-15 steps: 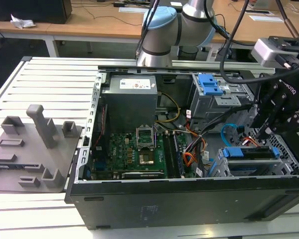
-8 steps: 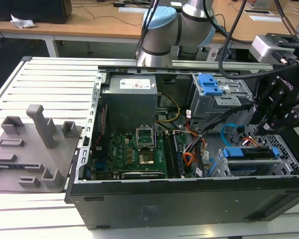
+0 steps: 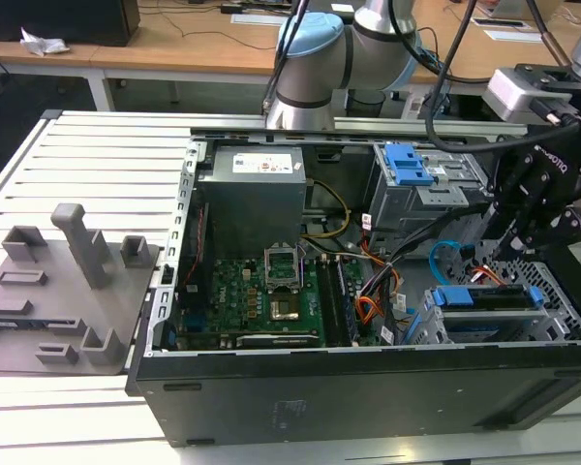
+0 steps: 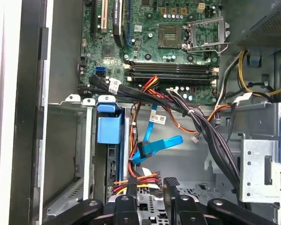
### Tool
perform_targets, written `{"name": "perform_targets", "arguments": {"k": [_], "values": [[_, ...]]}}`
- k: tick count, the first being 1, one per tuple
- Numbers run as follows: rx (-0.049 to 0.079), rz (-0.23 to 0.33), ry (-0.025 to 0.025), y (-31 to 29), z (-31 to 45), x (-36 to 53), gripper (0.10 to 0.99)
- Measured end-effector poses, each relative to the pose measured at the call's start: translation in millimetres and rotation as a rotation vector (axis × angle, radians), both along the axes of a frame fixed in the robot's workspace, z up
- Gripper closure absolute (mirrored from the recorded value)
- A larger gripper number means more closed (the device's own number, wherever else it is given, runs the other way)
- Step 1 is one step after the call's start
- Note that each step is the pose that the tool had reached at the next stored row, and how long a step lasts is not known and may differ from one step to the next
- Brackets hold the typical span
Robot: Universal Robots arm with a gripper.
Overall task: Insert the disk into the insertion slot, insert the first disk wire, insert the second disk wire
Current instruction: 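Insert the second disk wire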
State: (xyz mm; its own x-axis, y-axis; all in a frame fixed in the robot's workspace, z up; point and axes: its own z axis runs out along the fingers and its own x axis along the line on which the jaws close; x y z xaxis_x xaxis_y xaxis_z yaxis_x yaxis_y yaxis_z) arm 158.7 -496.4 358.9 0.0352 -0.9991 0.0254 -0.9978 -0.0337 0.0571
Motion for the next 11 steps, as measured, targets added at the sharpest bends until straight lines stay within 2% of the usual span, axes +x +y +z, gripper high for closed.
{"name": "perform_targets", "arguments": {"k": [4, 6, 11], "values": [[0.0, 0.01, -0.0002, 0.0, 1.2, -5.1, 0.725], [0.0, 0.012, -0.0002, 0.0, 7.3, -5.1, 0.725], [0.0, 0.012, -0.0002, 0.0, 7.6, -5.1, 0.725]]}}
